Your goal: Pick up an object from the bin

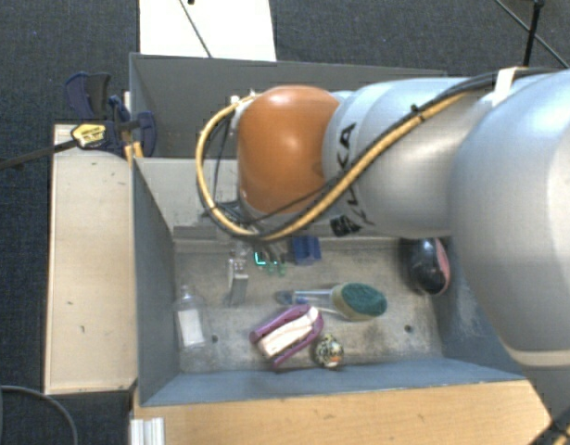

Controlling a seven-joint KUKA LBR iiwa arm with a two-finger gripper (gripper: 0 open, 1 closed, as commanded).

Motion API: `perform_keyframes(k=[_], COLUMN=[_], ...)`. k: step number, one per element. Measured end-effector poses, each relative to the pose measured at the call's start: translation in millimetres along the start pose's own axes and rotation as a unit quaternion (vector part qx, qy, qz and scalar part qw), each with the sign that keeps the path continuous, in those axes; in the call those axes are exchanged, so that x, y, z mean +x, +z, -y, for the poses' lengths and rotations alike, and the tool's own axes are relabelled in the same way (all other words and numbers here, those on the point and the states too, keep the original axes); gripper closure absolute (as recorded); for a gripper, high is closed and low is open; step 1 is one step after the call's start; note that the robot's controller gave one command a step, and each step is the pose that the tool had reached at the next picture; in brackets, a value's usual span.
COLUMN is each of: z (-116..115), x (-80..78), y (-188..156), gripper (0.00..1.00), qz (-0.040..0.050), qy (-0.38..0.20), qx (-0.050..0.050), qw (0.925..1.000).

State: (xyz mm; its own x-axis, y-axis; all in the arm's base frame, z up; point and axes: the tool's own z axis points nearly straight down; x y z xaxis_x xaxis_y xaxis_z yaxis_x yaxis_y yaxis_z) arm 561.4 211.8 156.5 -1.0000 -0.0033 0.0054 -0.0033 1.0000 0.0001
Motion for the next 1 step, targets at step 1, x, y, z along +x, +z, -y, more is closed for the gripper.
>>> perform_keyframes(k=[1], z=[88.5], x=[46.8], y=[86.1], gripper=[0.00], qz=[0.0040], qy=[-0.199], qx=[0.000], qw=[0.9799])
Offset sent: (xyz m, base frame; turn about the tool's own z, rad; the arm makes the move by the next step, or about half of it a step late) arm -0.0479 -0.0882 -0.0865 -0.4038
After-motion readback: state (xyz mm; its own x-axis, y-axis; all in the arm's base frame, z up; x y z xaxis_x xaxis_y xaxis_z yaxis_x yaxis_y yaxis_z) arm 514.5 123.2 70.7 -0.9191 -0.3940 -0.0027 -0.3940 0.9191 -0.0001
